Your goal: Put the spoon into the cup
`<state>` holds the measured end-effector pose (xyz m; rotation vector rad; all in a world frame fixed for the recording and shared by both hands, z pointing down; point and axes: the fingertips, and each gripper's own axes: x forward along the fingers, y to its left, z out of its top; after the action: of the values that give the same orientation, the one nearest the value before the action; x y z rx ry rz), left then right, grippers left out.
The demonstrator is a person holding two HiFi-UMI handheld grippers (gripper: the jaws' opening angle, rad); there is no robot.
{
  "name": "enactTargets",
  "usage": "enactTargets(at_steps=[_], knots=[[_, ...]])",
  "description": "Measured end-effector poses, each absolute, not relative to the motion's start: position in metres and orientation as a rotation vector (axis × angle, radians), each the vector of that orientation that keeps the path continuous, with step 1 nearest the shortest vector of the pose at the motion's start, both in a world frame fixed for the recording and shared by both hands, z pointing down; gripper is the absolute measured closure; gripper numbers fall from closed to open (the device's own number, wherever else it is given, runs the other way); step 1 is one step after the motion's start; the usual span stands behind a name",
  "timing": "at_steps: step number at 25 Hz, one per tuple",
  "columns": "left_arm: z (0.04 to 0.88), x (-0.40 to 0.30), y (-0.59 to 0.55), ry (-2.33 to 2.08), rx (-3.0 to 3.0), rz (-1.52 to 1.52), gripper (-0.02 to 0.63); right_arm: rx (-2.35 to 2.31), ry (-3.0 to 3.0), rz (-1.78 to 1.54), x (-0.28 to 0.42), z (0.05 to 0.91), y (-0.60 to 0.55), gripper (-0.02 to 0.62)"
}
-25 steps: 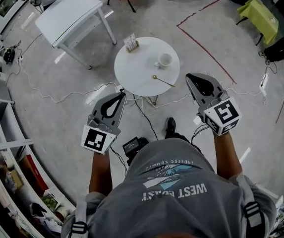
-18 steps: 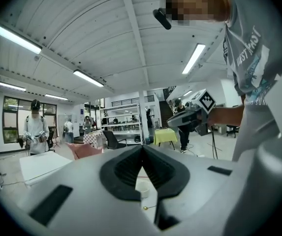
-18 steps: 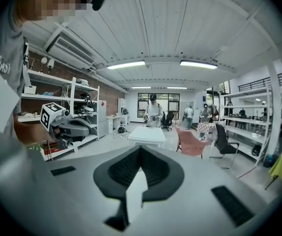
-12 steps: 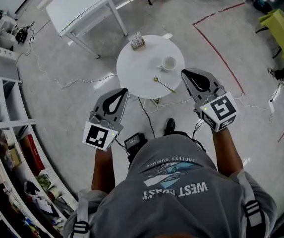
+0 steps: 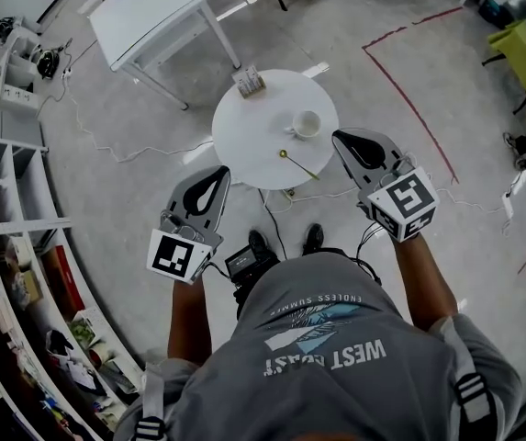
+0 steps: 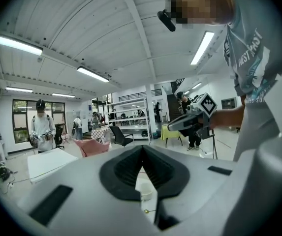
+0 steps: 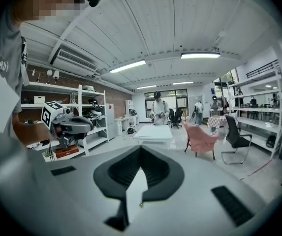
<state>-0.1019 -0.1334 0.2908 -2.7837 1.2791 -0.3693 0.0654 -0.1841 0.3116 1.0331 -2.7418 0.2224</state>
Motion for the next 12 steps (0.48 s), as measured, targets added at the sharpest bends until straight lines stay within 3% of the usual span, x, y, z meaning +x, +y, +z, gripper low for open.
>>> enactTargets(at_steps=[12], knots=[[0.313, -0.092, -0.161, 1.102, -2.890, -0.364, 0.601, 1.198, -2.679, 0.312, 0.066, 0.340, -0.187, 0.594]])
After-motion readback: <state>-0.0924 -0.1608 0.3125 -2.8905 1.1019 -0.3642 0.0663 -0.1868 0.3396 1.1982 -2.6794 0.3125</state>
